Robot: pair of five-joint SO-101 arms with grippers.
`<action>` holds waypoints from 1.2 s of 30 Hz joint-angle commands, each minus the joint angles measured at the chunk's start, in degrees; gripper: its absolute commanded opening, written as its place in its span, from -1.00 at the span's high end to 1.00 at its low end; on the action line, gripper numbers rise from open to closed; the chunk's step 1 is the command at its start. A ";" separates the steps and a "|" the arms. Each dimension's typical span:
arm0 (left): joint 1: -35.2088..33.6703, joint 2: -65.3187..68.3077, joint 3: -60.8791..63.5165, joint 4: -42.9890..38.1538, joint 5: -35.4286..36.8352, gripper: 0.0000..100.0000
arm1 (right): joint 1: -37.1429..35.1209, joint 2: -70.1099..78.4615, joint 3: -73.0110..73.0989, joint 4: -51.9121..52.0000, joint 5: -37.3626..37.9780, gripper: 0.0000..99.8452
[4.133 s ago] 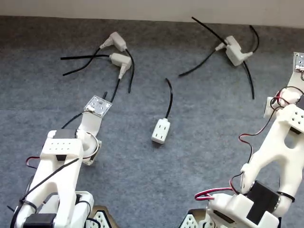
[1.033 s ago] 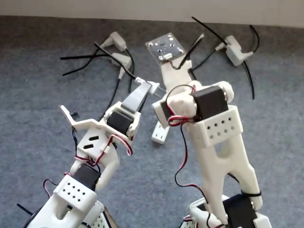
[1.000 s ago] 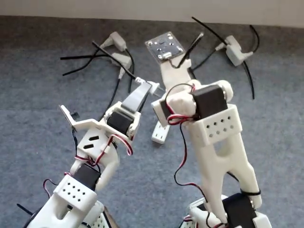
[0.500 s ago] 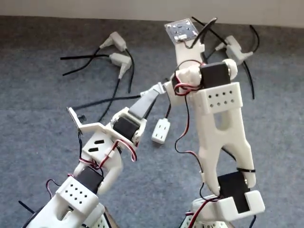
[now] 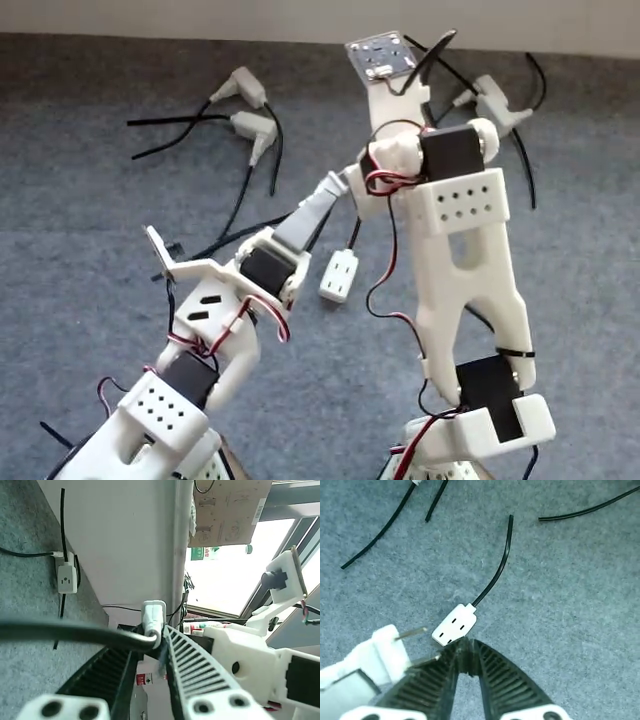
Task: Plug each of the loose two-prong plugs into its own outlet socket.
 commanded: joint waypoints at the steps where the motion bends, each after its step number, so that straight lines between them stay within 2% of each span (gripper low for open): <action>1: 3.38 -0.04 0.40 -0.97 -0.09 0.99 | 0.48 -0.22 -2.86 1.27 -0.18 0.98; 5: 4.53 -0.04 0.84 -0.97 -0.09 0.99 | 0.48 -0.40 -2.86 1.63 -0.18 0.98; 9: 2.86 -0.04 0.75 -0.97 -0.09 0.99 | 2.59 -0.66 -2.86 2.15 -0.18 0.98; 15: 0.57 0.04 0.31 -0.35 -0.09 0.99 | 12.88 -0.66 -3.03 2.15 -0.09 0.98; 22: -6.55 0.13 -9.10 17.49 -0.18 0.99 | 28.53 -0.57 1.27 2.15 -0.09 0.98; 24: -9.54 0.13 -11.91 21.89 -2.90 0.99 | 31.43 -0.66 3.82 2.15 -0.09 0.98; 27: -13.58 0.13 -14.81 25.76 -8.09 0.99 | 34.95 -0.66 7.78 2.15 -0.44 0.98; 32: -19.30 1.71 -18.51 29.19 -8.44 0.99 | 38.55 -0.66 14.02 2.15 -0.53 0.98; 36: -20.62 13.76 -29.32 38.68 -9.58 0.99 | 38.90 -0.66 19.91 2.15 -0.53 0.98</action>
